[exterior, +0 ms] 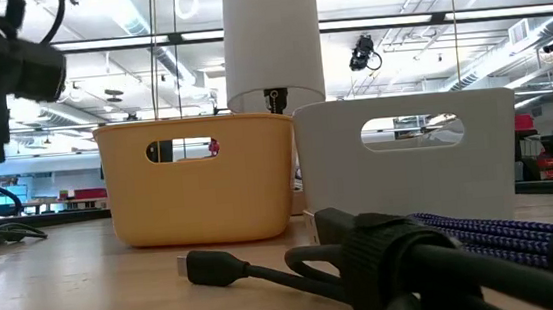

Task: Pick & Place USB Port
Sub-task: Put the black charger cable into the yellow bin

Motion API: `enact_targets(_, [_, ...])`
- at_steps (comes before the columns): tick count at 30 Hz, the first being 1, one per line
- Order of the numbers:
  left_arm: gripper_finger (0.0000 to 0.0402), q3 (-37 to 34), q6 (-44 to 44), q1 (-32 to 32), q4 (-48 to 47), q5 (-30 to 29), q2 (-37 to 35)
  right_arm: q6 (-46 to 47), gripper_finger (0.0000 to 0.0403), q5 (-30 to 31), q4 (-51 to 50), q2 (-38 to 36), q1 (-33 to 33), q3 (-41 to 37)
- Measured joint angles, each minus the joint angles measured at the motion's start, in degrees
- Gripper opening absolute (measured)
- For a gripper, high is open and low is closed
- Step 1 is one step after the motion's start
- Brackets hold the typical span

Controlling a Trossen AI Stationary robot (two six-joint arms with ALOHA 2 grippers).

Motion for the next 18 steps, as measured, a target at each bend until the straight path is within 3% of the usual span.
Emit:
enact_targets(9, [0.0101,0.00,-9.40,1.91,-17.15,3.06,-1.19,-0.01,0.0118,0.02,0.00,0.00,-0.02,0.00])
enact_targets(18, [0.0101,-0.13,-10.62,2.25,-17.86,0.30,-1.20,-0.01,0.0118,0.06,-0.01,0.00,0.00,0.00])
